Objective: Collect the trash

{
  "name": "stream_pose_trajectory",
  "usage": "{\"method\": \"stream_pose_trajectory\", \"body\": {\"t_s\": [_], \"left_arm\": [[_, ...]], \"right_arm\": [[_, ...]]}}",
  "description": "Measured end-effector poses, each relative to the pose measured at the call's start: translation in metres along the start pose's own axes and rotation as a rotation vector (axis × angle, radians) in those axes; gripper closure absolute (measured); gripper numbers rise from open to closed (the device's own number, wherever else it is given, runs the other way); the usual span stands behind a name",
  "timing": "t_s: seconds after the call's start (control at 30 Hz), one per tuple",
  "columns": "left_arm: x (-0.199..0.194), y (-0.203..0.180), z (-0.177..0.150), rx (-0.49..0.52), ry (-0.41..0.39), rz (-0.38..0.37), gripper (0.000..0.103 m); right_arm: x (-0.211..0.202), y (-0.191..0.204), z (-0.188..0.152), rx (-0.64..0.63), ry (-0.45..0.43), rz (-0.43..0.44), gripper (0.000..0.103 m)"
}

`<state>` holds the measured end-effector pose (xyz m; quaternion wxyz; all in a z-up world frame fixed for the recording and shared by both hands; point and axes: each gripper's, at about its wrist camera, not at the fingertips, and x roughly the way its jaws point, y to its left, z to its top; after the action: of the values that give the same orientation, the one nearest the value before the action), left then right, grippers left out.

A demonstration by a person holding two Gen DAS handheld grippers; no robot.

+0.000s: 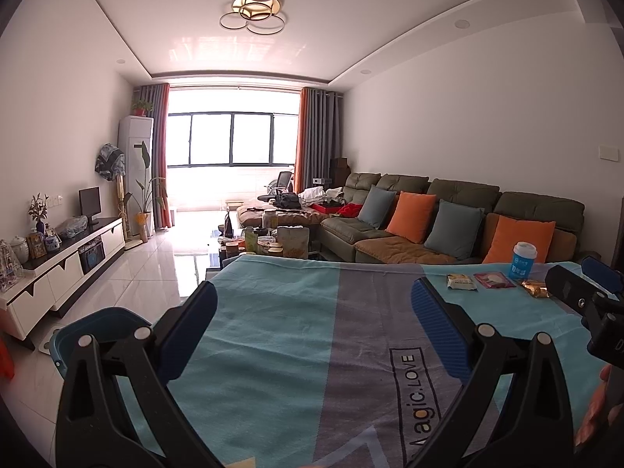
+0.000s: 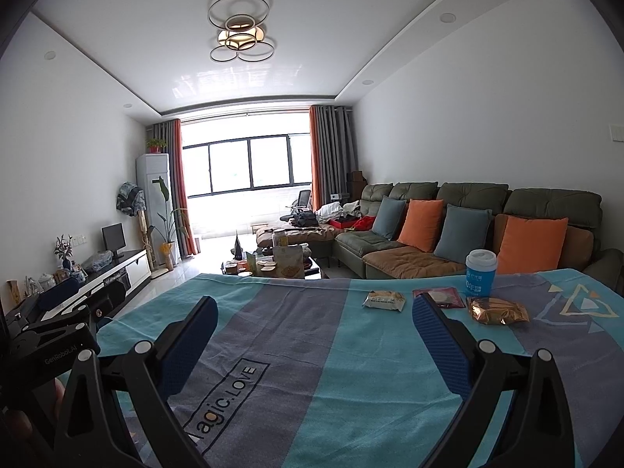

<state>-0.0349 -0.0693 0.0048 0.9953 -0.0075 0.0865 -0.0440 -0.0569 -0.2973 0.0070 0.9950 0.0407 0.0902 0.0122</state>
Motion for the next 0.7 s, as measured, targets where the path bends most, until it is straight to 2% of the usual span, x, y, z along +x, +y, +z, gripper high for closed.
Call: {"method": "stream_pose_trajectory", "body": {"t_s": [0.7], "left_arm": [[0.0013,0.0038,-0.0003,0.000,0.000,0.004,0.005]], "right_arm": [[0.0004,-0.0010,-0.0004,0.001,0.002,0.000,0.007]]}}
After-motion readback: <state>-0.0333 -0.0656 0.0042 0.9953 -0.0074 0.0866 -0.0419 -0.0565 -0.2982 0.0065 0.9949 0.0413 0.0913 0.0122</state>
